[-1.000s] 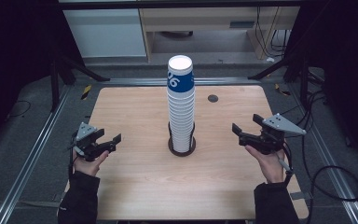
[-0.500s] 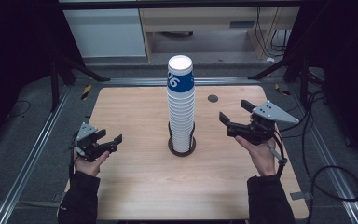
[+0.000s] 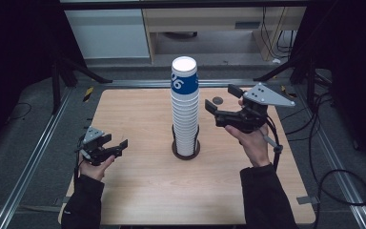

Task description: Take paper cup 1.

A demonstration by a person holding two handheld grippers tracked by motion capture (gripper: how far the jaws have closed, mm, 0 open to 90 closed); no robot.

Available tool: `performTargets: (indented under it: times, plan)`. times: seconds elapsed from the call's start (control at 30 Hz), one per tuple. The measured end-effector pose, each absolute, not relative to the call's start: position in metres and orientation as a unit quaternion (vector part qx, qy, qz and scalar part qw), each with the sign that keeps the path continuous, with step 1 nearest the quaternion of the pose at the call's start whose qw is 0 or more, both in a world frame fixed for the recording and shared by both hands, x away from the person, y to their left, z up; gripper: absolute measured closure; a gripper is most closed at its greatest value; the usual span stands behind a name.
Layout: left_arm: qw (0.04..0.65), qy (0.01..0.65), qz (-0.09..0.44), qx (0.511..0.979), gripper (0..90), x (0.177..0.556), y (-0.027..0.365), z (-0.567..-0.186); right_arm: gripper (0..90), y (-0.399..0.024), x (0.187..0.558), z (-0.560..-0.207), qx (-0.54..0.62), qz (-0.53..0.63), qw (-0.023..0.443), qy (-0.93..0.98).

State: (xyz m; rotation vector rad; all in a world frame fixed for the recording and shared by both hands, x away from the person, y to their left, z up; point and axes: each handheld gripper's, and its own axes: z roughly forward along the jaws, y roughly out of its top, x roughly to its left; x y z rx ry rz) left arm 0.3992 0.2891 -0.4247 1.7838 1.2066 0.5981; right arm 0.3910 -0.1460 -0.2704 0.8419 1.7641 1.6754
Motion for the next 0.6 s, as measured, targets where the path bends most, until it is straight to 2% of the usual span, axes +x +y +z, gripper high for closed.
performTargets:
  times: [0.6]
  plan:
    - [0.432,0.482,0.237,0.724,24.7,0.401,0.286,-0.428,10.9,-0.098,0.416,-0.257,0.287,0.628,0.264,0.673]
